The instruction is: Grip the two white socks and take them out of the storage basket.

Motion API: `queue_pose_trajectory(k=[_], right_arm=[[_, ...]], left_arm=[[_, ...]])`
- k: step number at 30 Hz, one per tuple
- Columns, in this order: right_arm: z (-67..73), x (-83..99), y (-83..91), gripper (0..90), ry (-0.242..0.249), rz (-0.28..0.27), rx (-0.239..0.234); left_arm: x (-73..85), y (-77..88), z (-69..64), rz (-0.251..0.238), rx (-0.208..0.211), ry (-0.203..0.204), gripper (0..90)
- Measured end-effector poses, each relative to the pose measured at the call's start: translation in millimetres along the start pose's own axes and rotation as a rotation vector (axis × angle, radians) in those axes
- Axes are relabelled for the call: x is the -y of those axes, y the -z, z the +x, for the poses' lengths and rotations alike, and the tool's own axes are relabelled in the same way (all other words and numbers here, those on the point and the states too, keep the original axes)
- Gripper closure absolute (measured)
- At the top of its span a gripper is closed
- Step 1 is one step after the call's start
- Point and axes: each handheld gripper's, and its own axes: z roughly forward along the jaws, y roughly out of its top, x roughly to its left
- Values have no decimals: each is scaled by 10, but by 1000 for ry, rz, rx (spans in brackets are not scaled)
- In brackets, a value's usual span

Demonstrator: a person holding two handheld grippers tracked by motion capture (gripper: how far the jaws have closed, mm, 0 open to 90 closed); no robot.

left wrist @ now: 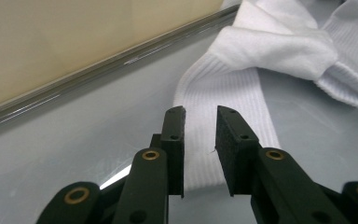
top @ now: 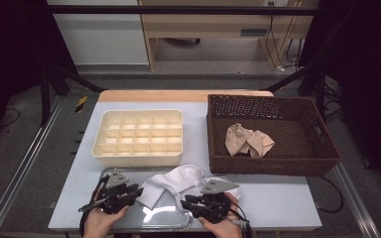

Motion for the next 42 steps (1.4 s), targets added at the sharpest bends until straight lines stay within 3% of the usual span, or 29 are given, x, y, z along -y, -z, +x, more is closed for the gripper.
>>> queue_pose_trajectory(k=[3,5,7,9,14,17,22,25,28,31,33,36,42], right_arm=[[-91,-49,222,722,-10,-62,45],[-181,-55,342,725,-1,-72,108],[-298,-43,440,716,15,-64,191],[-414,-16,501,681,1,-62,232],[-638,61,540,593,-1,-8,285],[-765,85,542,576,-4,26,313],[-873,162,527,574,-25,62,307],[-831,209,454,585,-23,88,283],[-776,223,387,635,12,98,302],[-741,228,371,789,28,104,321],[-709,220,374,871,9,121,315],[-689,190,429,892,-8,140,290],[-565,188,743,894,-46,55,261]], left_arm=[[-4,-20,-51,5,3,-4,721],[-16,-19,-93,-1,10,-6,721],[-33,-14,-157,-8,21,-13,718],[-55,-17,-236,-17,33,-20,711],[-173,-39,-474,-36,48,-49,695],[-256,-99,-631,-35,68,-48,678],[-306,-269,-906,-25,69,-62,610],[-291,-366,-970,-12,66,-55,594],[-246,-461,-1014,14,62,-61,606],[-191,-526,-1046,43,53,-70,654],[-187,-541,-1057,47,52,-70,693],[-195,-550,-1037,56,62,-71,757],[-207,-552,-1046,57,85,-102,871]])
